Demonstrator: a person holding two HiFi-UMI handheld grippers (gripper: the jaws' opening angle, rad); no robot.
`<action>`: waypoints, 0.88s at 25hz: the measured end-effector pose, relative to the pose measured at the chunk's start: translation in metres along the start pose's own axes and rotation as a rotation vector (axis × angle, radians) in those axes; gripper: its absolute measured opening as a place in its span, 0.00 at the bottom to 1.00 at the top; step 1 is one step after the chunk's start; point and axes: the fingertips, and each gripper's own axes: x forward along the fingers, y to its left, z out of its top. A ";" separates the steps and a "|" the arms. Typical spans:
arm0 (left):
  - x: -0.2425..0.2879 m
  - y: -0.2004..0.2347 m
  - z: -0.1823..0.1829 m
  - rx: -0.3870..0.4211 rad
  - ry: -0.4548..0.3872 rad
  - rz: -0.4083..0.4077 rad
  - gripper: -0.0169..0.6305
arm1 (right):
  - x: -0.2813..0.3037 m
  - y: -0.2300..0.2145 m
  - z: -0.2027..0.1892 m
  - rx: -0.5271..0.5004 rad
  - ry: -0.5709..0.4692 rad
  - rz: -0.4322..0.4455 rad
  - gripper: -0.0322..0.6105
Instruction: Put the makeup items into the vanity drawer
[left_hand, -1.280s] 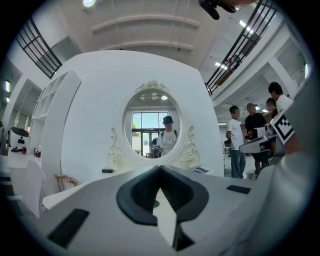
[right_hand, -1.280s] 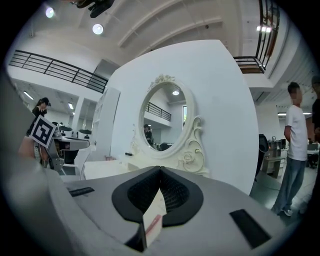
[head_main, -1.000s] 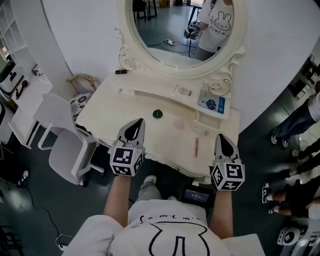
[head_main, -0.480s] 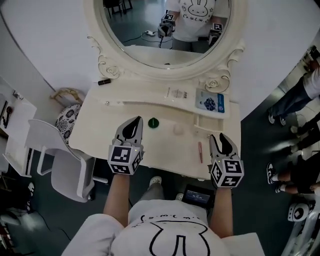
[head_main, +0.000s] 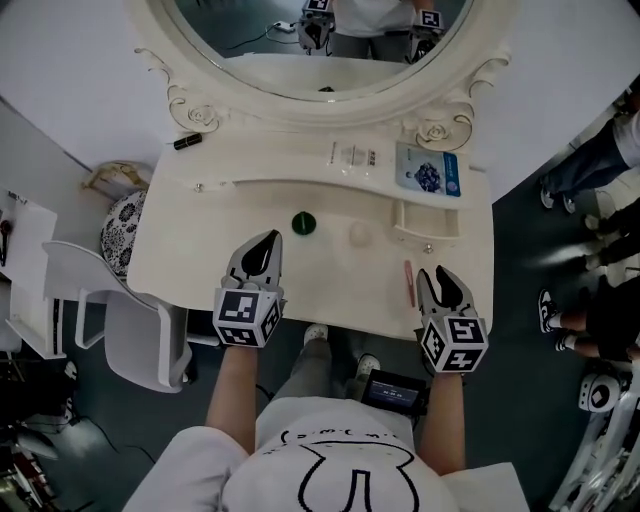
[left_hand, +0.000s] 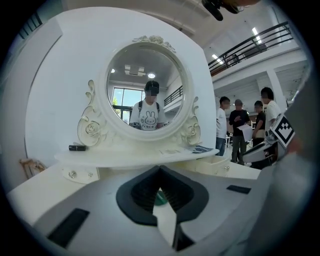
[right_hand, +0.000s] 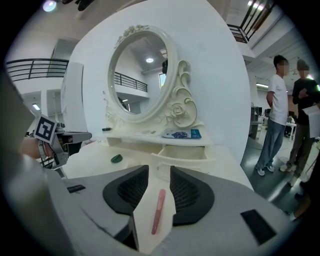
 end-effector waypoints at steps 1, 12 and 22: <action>0.001 0.001 -0.004 -0.002 0.007 -0.001 0.05 | 0.001 0.001 -0.006 0.003 0.013 0.001 0.27; -0.002 -0.003 -0.052 -0.030 0.081 -0.017 0.05 | 0.010 0.008 -0.080 0.033 0.191 0.010 0.23; 0.002 0.001 -0.064 -0.059 0.092 -0.022 0.05 | 0.016 0.004 -0.113 -0.002 0.304 -0.006 0.13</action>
